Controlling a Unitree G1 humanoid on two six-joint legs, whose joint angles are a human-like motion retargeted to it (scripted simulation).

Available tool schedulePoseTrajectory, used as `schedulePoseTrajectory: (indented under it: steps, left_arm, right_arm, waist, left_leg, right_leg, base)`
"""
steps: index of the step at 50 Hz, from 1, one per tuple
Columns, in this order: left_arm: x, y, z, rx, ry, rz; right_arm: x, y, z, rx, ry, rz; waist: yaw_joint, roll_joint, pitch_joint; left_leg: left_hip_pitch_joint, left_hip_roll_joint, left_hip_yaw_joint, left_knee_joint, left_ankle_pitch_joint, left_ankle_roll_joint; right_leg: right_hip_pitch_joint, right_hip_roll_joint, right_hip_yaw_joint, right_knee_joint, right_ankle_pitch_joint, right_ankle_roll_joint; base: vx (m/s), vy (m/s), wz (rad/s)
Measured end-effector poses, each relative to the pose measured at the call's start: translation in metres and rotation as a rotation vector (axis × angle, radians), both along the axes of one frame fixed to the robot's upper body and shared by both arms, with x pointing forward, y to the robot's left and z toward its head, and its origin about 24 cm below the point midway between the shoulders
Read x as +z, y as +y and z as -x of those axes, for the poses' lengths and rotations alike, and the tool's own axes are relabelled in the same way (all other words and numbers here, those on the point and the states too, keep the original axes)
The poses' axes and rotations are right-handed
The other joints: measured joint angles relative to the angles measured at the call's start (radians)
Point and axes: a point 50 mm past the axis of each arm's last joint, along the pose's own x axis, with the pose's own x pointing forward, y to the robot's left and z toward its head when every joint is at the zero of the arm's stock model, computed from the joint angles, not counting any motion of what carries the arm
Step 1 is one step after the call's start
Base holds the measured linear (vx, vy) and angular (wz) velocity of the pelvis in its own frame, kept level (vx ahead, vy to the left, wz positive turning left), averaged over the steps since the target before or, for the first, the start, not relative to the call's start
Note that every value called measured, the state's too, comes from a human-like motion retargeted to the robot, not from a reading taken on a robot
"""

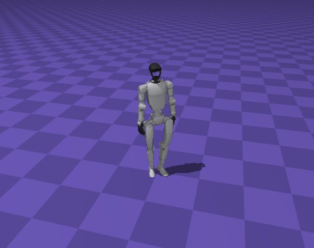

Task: In place motions

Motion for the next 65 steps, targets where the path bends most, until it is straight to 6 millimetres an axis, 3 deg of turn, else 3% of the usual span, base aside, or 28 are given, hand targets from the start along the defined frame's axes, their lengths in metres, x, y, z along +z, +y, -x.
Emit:
schedulePoseTrajectory:
  steps: [11, 23, 28, 30, 42, 50, 60, 65]
  left_arm:
    - [0.0, -0.001, 0.01, 0.049, 0.014, -0.005]
    - [0.0, -0.005, 0.007, 0.072, 0.009, 0.007]
    - [-0.001, -0.004, 0.005, 0.056, 0.001, 0.008]
    - [-0.001, -0.005, 0.004, 0.059, -0.006, 0.012]
    - [-0.002, -0.012, -0.001, 0.068, -0.028, 0.037]
    - [-0.002, -0.012, 0.0, 0.051, -0.028, 0.038]
    - [-0.001, -0.004, -0.015, 0.003, -0.052, 0.015]
    - [0.001, 0.006, -0.027, -0.041, -0.055, -0.023]
  right_arm:
    - [-0.002, 0.009, -0.009, -0.018, -0.042, -0.034]
    - [-0.002, 0.014, -0.006, 0.023, -0.022, -0.047]
    - [-0.002, 0.013, -0.008, 0.015, -0.023, -0.047]
    - [-0.001, 0.012, -0.01, 0.008, -0.027, -0.045]
    - [-0.001, 0.009, -0.01, 0.025, -0.016, -0.035]
    - [0.0, 0.006, -0.003, 0.052, 0.009, -0.024]
    - [0.001, 0.003, 0.02, 0.083, 0.078, -0.026]
    - [-0.001, 0.01, 0.028, 0.066, 0.066, -0.052]
  waist:
    - [-0.025, 0.03, 0.001]
    - [0.088, 0.036, -0.004]
    - [0.022, 0.045, -0.015]
    - [-0.059, 0.051, -0.025]
    - [-0.115, 0.059, -0.032]
    - [-0.208, 0.065, -0.06]
    - [-0.066, 0.003, -0.046]
    - [0.086, -0.071, 0.014]
  left_leg:
    - [0.011, 0.041, 0.129, -0.012, -0.024, 0.012]
    - [0.025, 0.072, 0.318, -0.035, -0.041, 0.012]
    - [0.025, 0.068, 0.252, -0.03, -0.046, 0.003]
    - [0.026, 0.062, 0.166, -0.023, -0.053, -0.01]
    - [0.0, 0.037, 0.053, -0.006, -0.034, -0.008]
    - [-0.014, -0.008, -0.147, 0.008, -0.022, -0.027]
    - [-0.009, -0.046, -0.252, 0.011, 0.041, -0.036]
    - [0.026, -0.077, -0.272, 0.001, 0.08, -0.045]
  right_leg:
    - [-0.034, 0.058, 0.132, 0.003, 0.034, -0.008]
    - [-0.051, 0.137, 0.318, -0.007, 0.067, -0.043]
    - [-0.06, 0.116, 0.255, -0.004, 0.062, -0.034]
    - [-0.062, 0.09, 0.173, -0.006, 0.052, -0.026]
    - [-0.043, 0.062, 0.054, -0.018, 0.038, -0.028]
    - [-0.014, 0.018, -0.143, -0.035, 0.006, -0.027]
    - [0.062, -0.047, -0.279, -0.013, -0.038, 0.009]
    - [0.126, -0.065, -0.326, -0.012, -0.065, 0.006]
  base:
    - [0.2, -0.04, -0.75]
    - [0.05, 0.0, -0.85]
    - [0.0, 0.0, 0.68]
    - [-0.02, 0.01, 1.7]
    - [-0.07, 0.05, 0.6]
    - [-0.23, 0.07, 1.32]
    - [-0.29, -0.08, 0.91]
    - [-0.2, -0.26, 0.79]
